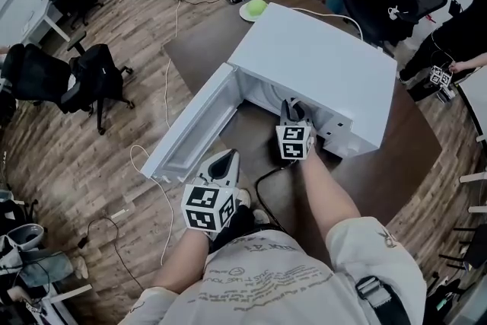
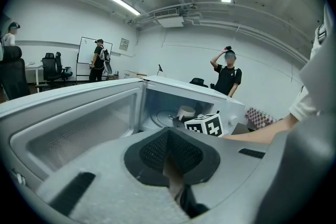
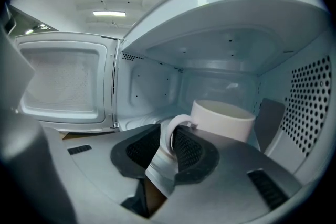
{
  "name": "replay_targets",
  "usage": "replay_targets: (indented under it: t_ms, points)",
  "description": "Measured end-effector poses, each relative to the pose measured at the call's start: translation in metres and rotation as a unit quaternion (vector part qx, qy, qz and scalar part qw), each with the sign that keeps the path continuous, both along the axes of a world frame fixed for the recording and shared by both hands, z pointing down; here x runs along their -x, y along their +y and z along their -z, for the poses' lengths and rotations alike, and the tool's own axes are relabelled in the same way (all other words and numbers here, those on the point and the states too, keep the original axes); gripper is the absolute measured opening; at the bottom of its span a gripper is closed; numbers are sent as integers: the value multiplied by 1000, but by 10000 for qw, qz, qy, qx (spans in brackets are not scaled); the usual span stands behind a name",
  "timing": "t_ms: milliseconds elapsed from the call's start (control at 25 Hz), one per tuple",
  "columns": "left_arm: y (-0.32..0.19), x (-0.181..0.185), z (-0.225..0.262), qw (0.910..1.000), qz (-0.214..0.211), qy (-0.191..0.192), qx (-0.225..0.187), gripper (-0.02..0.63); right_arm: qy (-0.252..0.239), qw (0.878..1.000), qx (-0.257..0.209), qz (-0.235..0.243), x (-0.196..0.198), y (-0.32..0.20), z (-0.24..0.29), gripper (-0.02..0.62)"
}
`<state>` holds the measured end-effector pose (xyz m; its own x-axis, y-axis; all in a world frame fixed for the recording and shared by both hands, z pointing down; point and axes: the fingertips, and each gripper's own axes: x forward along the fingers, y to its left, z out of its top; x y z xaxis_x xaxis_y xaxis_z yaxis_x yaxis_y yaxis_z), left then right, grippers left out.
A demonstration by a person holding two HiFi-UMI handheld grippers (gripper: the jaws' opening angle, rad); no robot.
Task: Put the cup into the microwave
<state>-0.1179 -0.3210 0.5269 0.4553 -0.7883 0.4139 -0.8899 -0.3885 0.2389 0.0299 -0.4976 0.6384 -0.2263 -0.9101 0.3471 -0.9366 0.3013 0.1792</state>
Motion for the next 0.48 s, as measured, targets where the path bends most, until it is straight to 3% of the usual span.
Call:
replay_targets:
  t_ms: [160,480]
  points:
    - [0,1,-1,10000,18,-24,0,12,-121,9998,152,-98,-3,4,-7,127]
    - [4,-1,1,10000,12,-53,-2,12,-401,9981,267,-376,-17,27,-11,131]
